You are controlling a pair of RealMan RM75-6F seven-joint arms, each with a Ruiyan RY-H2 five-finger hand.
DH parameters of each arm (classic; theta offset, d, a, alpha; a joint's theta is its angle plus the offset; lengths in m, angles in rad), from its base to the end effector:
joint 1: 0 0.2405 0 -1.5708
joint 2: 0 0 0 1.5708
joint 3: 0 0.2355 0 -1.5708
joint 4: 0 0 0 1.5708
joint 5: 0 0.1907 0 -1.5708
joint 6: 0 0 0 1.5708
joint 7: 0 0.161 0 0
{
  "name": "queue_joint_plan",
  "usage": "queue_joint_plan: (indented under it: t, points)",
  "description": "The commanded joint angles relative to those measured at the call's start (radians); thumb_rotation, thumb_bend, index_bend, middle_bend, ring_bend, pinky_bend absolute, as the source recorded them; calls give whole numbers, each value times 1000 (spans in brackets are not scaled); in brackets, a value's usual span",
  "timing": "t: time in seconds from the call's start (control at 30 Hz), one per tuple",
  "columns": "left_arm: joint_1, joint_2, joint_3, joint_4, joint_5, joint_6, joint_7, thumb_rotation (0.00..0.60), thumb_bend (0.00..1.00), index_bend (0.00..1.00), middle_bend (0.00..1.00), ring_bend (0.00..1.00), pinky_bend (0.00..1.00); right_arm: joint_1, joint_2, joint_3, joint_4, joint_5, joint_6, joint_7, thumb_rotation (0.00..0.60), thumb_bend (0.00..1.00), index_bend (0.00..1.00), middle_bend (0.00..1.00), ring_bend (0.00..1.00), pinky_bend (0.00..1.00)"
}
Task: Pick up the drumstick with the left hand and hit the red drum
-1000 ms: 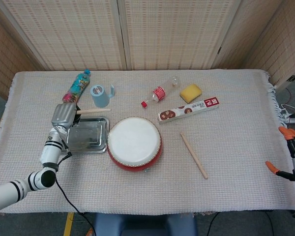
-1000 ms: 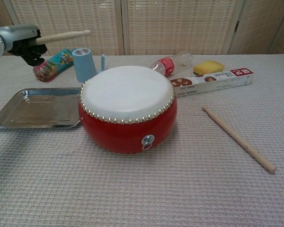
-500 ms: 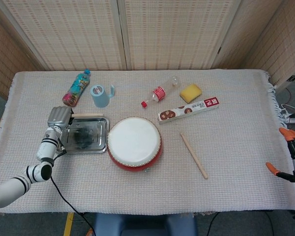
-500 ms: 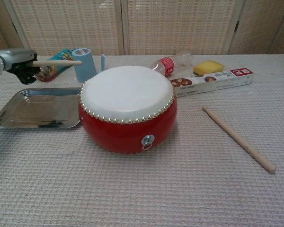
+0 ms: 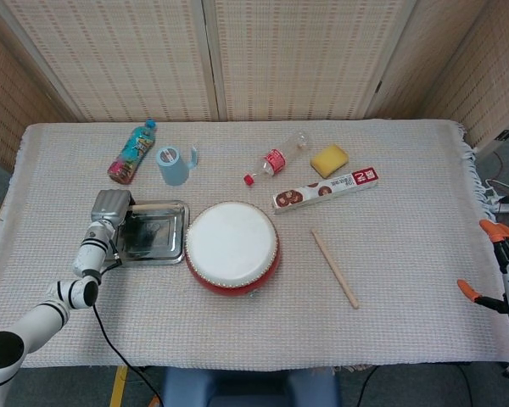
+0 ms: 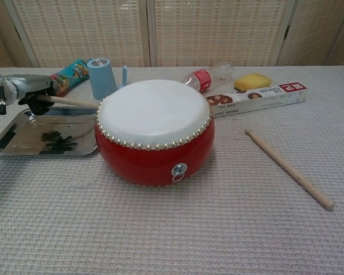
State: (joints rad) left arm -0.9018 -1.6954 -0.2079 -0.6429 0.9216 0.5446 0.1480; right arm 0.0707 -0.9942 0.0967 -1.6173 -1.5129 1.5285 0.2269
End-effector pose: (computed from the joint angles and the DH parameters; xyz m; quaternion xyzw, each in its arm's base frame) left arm -0.2382 0.4582 0.0364 -0.6766 -0.4260 -0.2283 0.5556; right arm -0.2830 -0.1994 0.2170 0.5578 -0.3899 0.4504 0.5779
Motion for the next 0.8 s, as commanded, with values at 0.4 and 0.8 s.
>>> queue_joint_plan:
  t: [0.4, 0.8]
  points:
    - [13, 30, -39, -56, -14, 20, 11, 600, 546, 87, 20, 2, 184, 1, 4, 3, -7, 1, -2, -4, 600, 181, 0, 96, 0, 0]
    - [18, 77, -55, -143, -65, 22, 51, 600, 319, 0, 0, 0, 57, 0, 2, 3, -5, -1, 0, 0, 600, 182, 0, 96, 0, 0]
